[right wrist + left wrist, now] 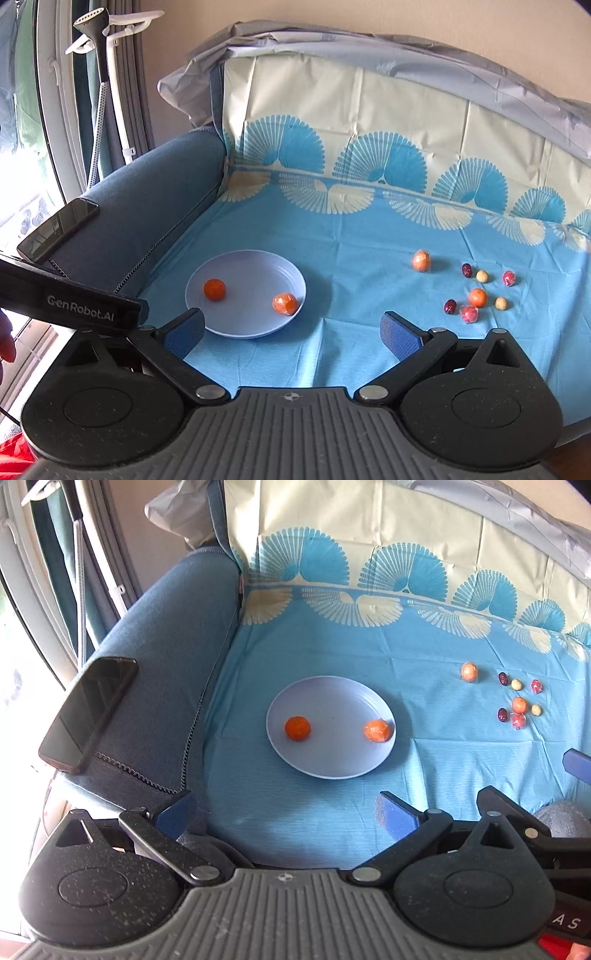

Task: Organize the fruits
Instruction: 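Withdraw both open tools from the plate, then grasp a red date with the left tool while the right tool grasps a yellow fruit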

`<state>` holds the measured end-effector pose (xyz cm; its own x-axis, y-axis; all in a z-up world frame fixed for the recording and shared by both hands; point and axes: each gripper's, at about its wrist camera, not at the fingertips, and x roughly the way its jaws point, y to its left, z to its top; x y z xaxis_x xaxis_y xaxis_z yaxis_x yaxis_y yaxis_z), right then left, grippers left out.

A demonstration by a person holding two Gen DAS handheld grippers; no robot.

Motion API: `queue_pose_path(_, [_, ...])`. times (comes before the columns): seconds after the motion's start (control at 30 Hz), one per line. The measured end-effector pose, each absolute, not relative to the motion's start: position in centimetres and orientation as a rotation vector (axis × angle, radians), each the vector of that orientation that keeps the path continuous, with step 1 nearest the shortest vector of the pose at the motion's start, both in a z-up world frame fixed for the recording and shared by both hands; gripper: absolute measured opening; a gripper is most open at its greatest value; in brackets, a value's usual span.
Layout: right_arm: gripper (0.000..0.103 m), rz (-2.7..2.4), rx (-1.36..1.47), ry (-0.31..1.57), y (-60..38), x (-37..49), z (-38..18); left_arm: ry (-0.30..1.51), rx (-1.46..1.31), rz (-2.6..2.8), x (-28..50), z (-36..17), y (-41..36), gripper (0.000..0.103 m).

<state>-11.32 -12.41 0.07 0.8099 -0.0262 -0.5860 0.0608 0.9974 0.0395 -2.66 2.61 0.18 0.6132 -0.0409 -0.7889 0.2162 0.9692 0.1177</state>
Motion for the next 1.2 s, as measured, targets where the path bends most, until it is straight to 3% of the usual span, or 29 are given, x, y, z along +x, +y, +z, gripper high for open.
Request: queue_pose_path(1.2, [0.102,-0.04,0.093,0.663,-14.4,-9.9,-1.2,0.943,0.271,-0.157,-1.3,-0.3,0.6,0.103])
